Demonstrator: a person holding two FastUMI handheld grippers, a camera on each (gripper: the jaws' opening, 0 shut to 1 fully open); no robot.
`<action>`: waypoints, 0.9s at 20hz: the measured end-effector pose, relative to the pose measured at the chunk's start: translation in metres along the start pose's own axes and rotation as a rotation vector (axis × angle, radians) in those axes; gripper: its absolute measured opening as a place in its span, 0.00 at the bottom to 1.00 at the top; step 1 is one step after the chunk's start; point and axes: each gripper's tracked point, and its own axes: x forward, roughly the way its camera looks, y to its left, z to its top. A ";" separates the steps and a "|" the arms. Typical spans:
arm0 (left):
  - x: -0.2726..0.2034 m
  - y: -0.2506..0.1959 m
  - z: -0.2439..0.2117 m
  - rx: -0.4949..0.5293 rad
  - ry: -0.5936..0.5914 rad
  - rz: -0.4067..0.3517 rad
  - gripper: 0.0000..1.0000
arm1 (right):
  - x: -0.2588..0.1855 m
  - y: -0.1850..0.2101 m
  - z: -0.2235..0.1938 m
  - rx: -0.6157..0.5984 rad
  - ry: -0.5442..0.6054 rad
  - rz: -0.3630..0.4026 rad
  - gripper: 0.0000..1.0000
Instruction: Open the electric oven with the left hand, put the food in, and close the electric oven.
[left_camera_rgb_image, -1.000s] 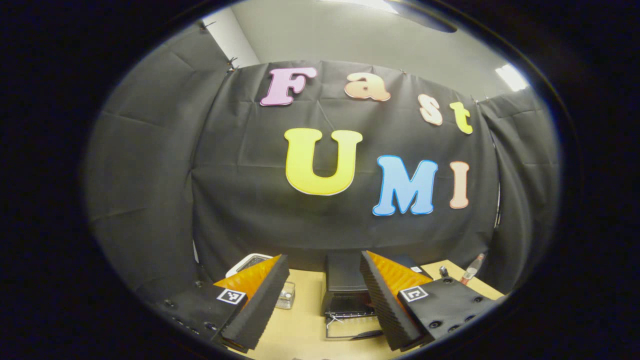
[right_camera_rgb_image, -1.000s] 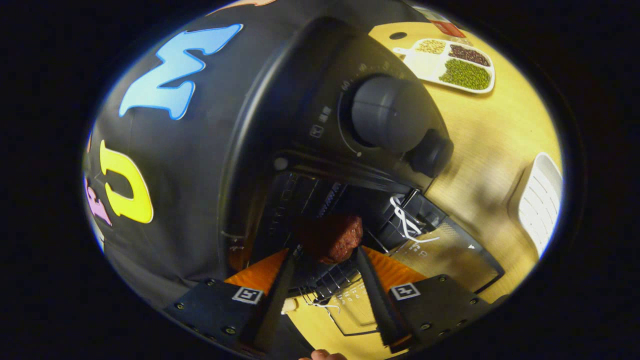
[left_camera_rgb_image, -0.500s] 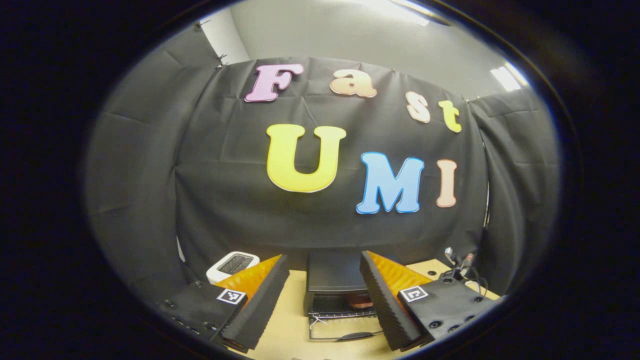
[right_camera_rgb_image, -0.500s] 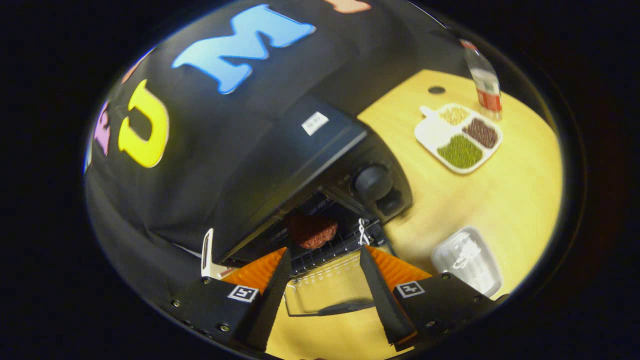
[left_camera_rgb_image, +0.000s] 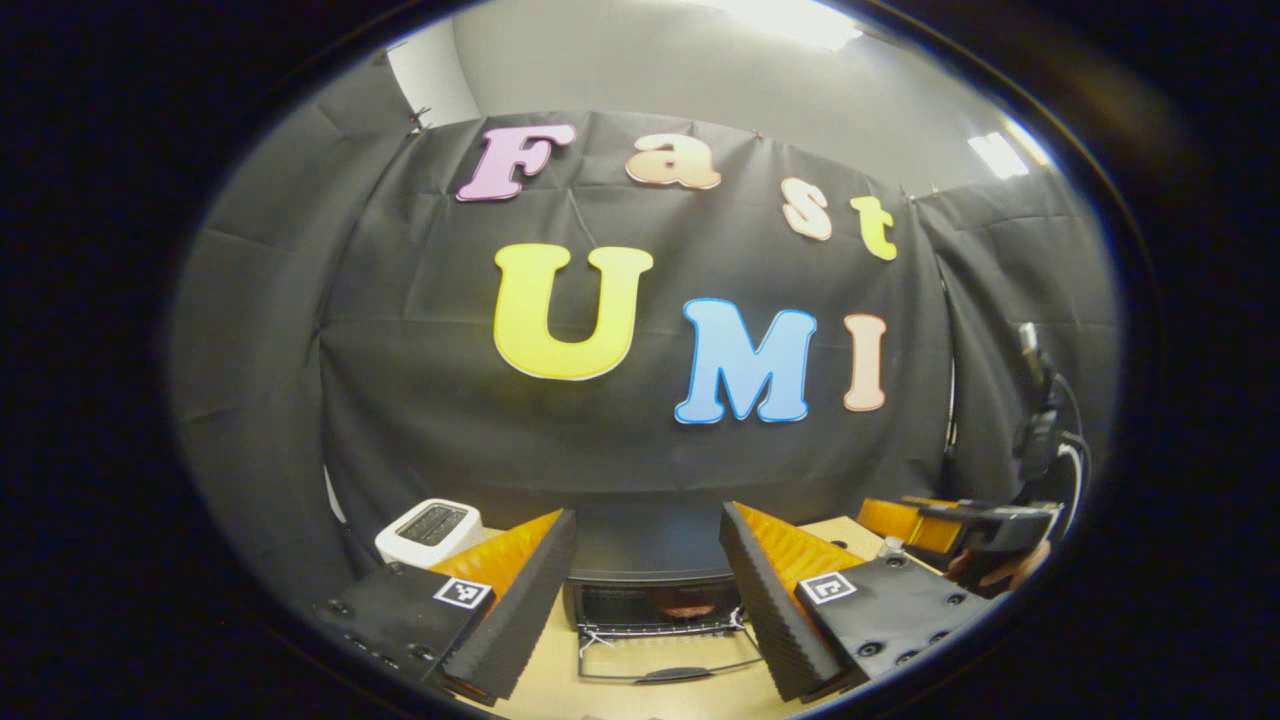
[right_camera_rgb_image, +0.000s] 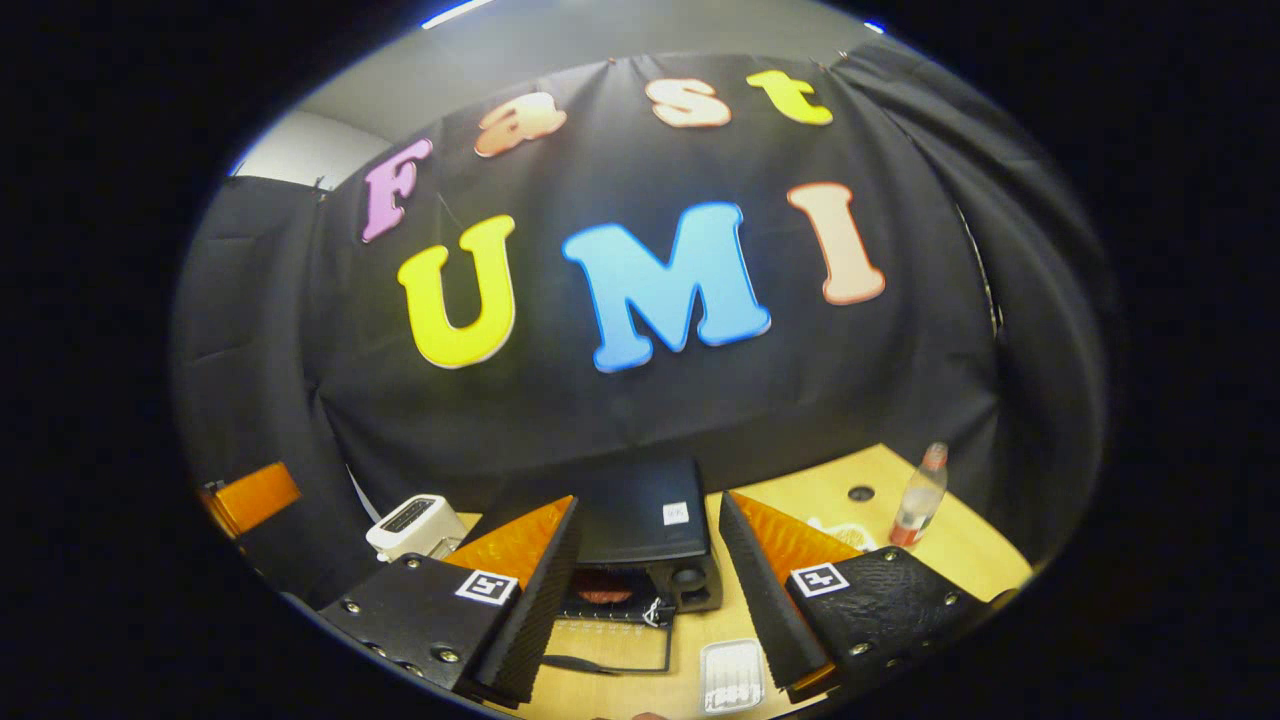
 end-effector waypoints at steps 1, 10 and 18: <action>0.002 -0.005 0.001 0.000 -0.002 -0.001 0.99 | -0.011 -0.002 0.016 -0.016 -0.036 -0.006 0.84; 0.017 -0.044 -0.011 0.026 0.025 -0.031 0.99 | -0.054 -0.034 0.077 -0.089 -0.220 -0.067 0.98; 0.024 -0.053 -0.104 -0.003 0.299 -0.046 0.96 | -0.045 -0.048 0.072 -0.070 -0.201 -0.059 0.98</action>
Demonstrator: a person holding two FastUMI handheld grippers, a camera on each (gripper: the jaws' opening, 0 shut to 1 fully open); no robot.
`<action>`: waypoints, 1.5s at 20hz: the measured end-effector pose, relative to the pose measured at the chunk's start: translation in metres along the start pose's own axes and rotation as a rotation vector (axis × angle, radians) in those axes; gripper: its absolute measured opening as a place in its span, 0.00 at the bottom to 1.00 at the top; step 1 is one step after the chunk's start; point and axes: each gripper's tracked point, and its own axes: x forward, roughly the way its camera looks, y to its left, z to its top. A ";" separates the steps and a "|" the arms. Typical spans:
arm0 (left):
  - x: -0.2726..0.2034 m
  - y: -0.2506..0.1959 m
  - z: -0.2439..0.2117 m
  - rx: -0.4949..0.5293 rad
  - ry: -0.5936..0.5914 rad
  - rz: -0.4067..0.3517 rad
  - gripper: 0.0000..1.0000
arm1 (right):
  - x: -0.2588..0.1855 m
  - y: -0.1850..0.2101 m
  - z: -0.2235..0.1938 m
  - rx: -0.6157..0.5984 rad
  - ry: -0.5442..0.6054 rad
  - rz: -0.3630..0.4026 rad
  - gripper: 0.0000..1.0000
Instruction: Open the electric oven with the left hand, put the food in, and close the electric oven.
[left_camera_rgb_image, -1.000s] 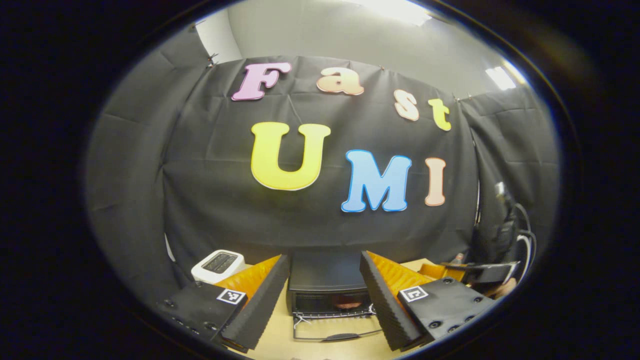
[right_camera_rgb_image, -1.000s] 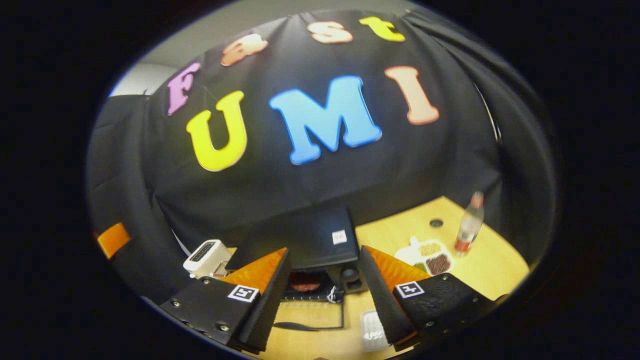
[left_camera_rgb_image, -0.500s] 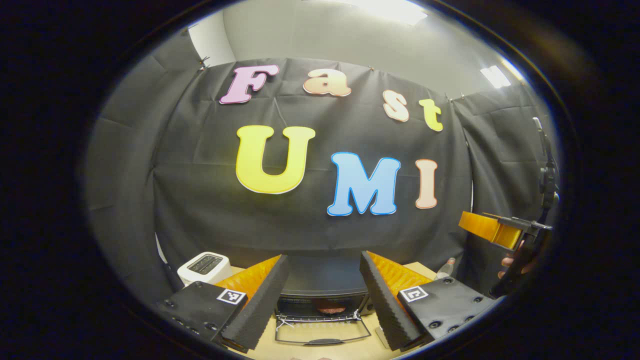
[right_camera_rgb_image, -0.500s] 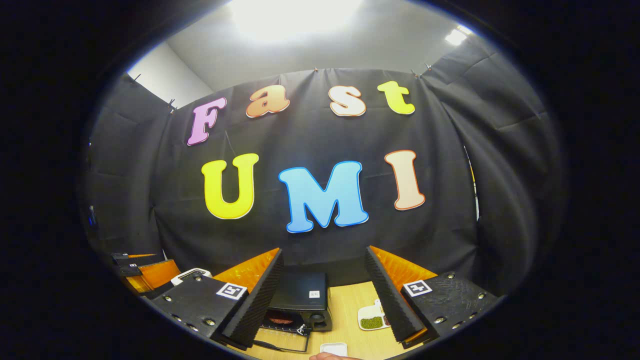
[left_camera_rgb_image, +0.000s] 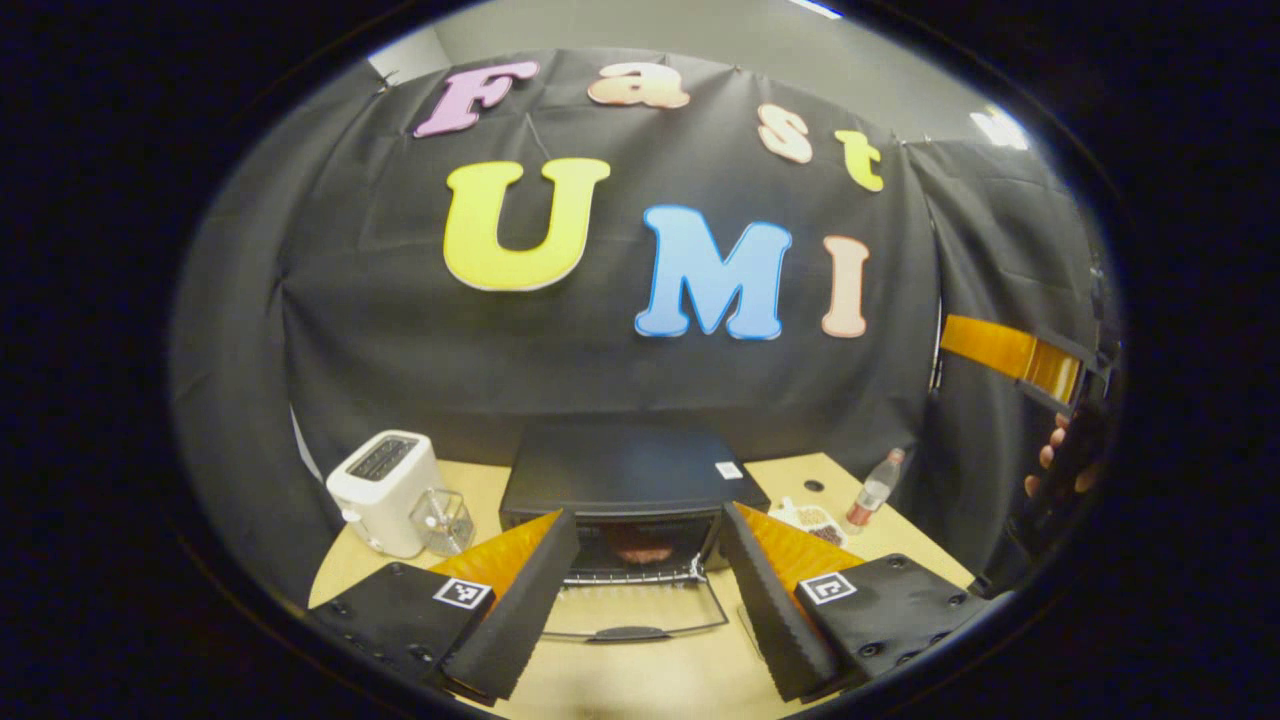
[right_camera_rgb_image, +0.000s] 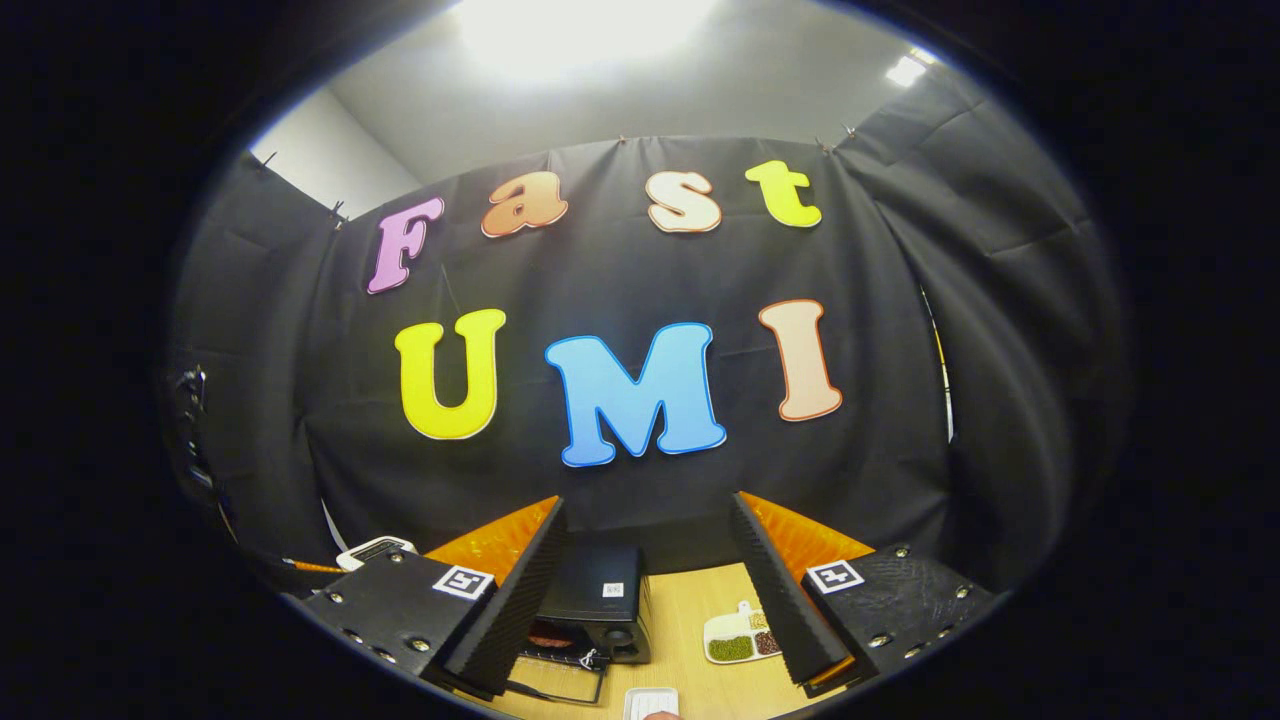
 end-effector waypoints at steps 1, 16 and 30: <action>0.004 0.002 -0.017 0.000 0.044 0.010 0.99 | 0.001 -0.001 -0.001 0.002 0.004 0.004 0.98; 0.054 0.007 -0.209 -0.044 0.538 0.028 0.99 | 0.001 -0.059 -0.057 -0.010 0.131 -0.051 0.98; 0.105 0.017 -0.297 0.043 0.828 0.081 0.97 | -0.006 -0.116 -0.069 0.032 0.178 -0.144 0.98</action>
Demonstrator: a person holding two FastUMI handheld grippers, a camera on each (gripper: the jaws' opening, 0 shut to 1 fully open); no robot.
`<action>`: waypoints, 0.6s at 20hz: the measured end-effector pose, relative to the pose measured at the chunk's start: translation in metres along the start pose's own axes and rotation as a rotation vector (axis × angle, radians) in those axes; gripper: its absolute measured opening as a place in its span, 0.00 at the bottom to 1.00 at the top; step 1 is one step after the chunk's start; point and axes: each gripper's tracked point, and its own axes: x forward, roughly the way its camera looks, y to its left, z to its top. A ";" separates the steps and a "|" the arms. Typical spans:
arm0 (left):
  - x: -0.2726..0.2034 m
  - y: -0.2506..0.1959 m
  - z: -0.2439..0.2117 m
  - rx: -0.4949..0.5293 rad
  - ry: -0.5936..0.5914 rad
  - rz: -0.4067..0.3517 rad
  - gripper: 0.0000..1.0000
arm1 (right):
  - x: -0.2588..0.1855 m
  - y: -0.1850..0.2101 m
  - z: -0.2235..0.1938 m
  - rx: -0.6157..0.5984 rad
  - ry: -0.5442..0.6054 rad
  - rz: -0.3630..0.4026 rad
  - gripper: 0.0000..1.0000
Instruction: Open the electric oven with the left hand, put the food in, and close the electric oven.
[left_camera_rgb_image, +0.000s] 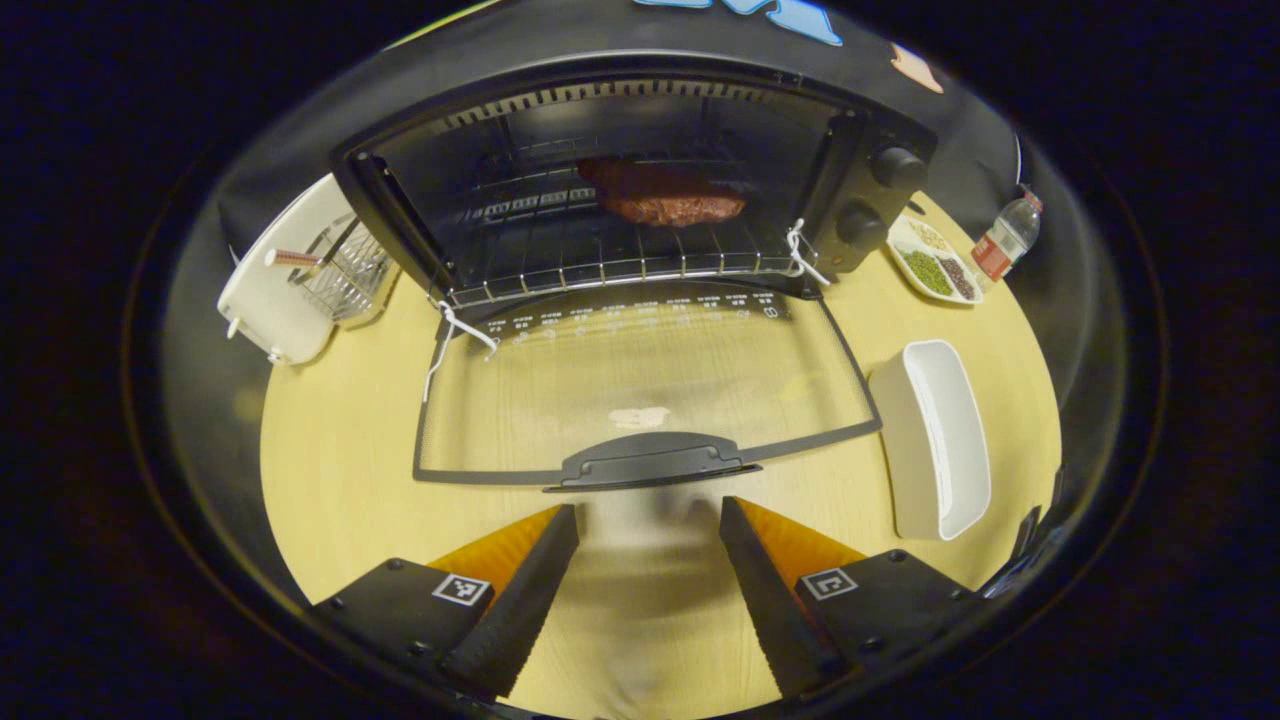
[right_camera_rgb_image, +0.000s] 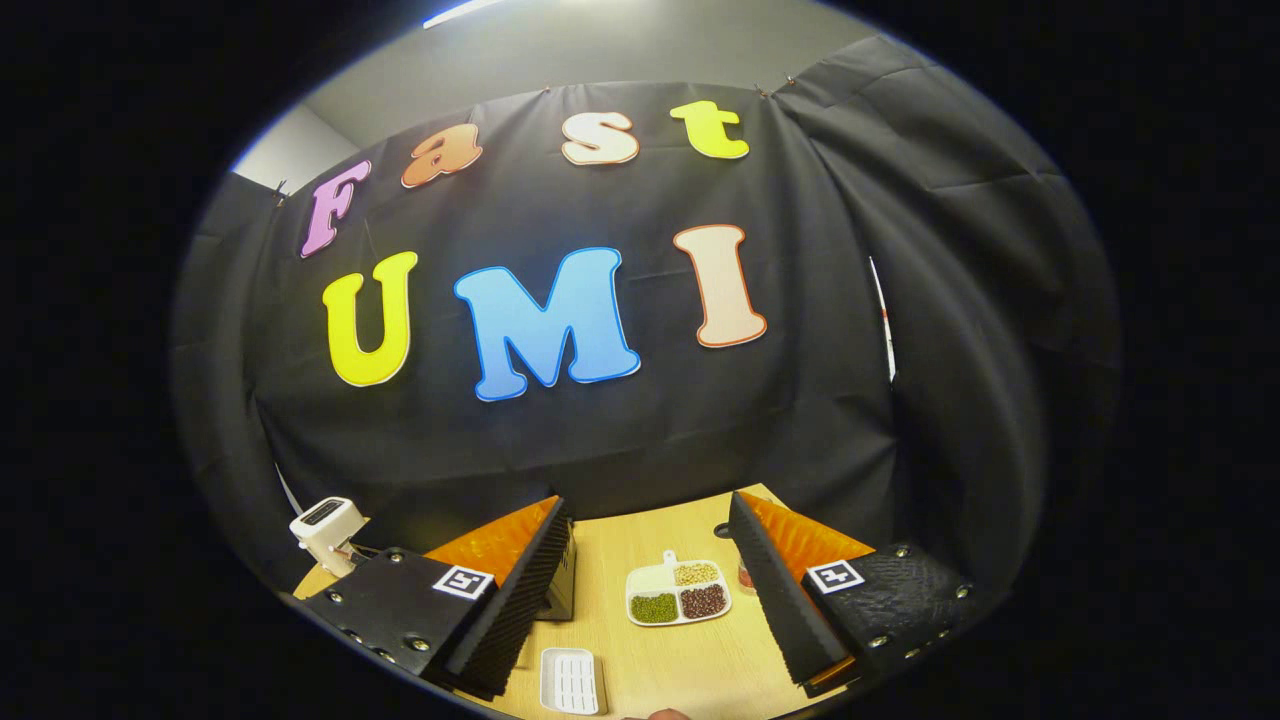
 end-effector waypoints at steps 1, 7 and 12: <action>0.003 -0.001 0.000 -0.009 0.009 -0.006 0.97 | 0.001 -0.001 0.000 -0.002 0.000 -0.005 0.98; 0.014 0.001 0.003 -0.059 0.038 -0.025 0.94 | -0.003 -0.002 -0.004 -0.008 0.008 -0.018 0.98; 0.018 0.001 0.002 -0.066 0.057 -0.034 0.94 | -0.003 0.004 -0.014 -0.009 0.035 -0.015 0.98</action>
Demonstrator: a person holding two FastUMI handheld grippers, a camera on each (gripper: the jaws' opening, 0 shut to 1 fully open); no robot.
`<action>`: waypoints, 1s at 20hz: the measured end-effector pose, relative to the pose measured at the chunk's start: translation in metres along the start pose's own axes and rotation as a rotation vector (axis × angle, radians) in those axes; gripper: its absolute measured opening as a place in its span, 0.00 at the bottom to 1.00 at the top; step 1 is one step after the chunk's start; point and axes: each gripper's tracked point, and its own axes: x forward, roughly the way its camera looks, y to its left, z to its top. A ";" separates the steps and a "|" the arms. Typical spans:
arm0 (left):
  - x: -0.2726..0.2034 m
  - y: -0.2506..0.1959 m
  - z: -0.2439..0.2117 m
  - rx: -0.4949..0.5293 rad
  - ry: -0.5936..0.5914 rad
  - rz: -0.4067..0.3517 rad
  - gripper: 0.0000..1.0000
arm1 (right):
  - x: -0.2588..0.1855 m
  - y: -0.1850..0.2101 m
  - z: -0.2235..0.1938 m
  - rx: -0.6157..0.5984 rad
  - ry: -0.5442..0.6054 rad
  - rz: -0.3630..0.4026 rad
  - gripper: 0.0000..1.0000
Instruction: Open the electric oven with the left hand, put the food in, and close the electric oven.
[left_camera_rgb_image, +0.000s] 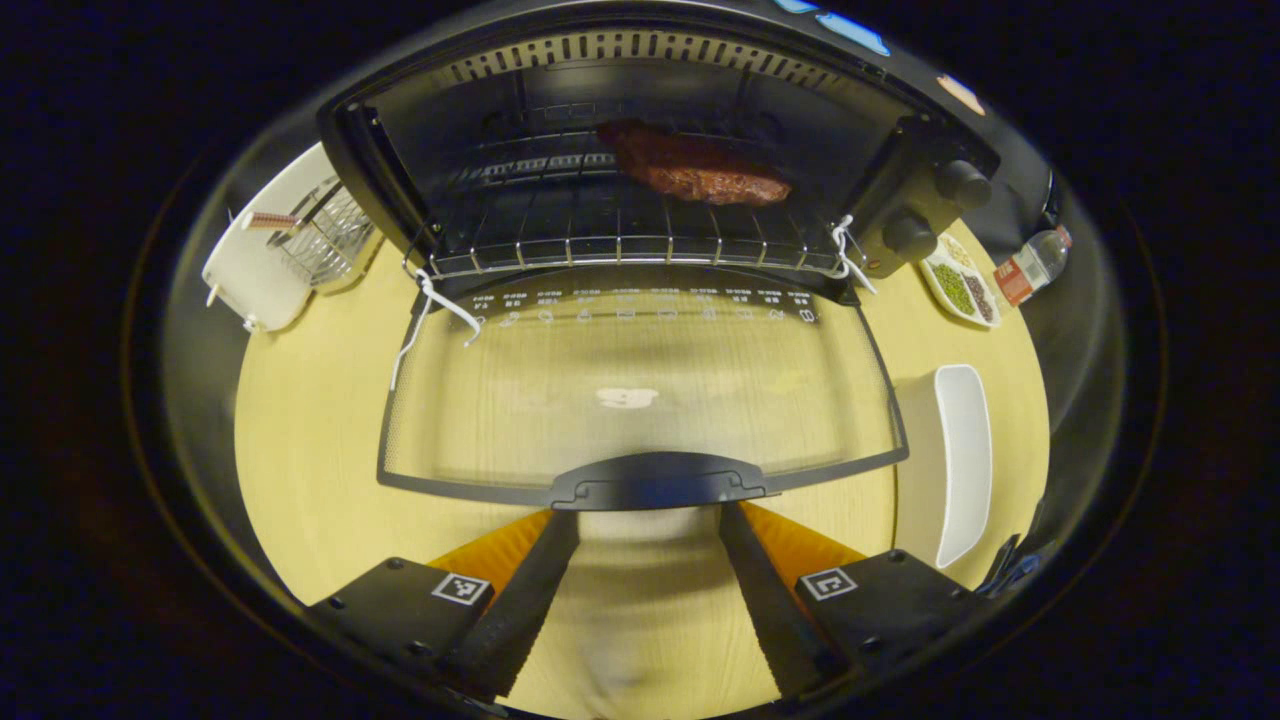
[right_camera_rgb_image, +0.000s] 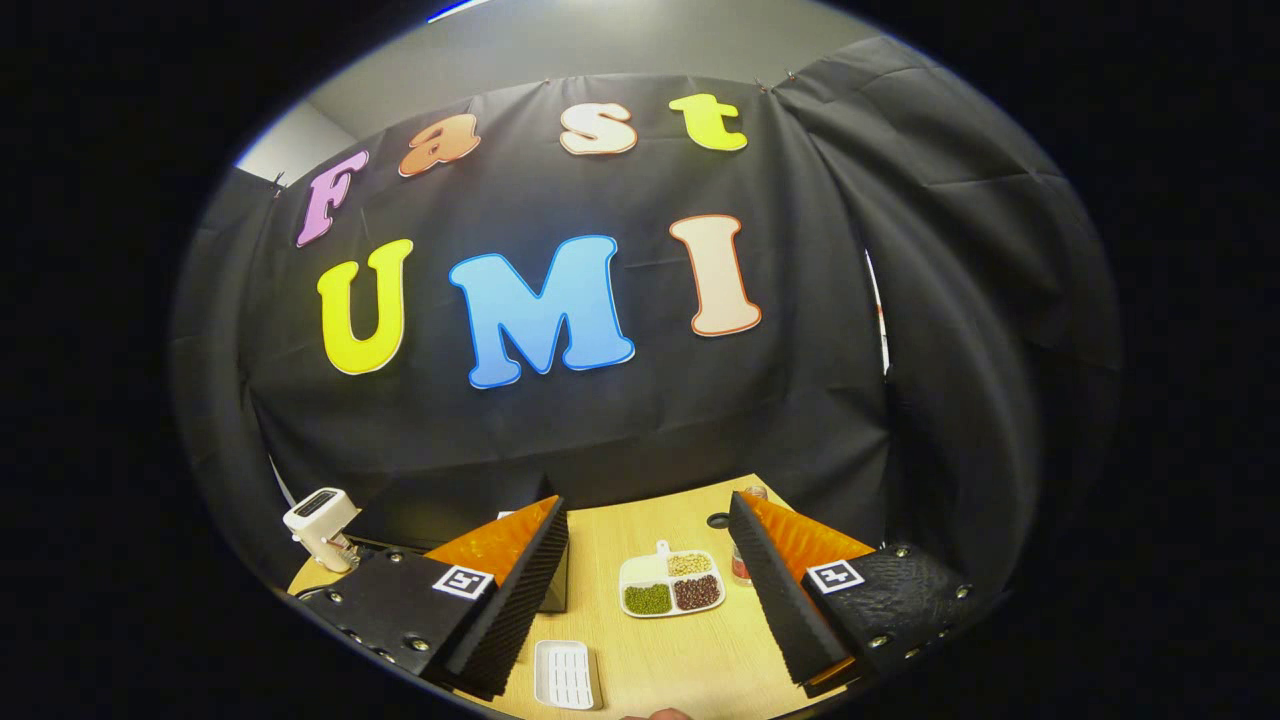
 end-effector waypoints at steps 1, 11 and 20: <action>-0.001 0.000 0.001 0.010 -0.001 0.003 0.97 | 0.000 0.001 -0.001 -0.002 0.002 0.000 0.98; -0.030 -0.002 0.006 -0.019 -0.092 -0.037 1.00 | 0.002 0.014 0.000 0.005 0.008 0.009 0.98; -0.061 -0.004 0.019 -0.073 -0.198 -0.069 1.00 | 0.004 0.025 0.006 0.013 0.003 0.027 0.98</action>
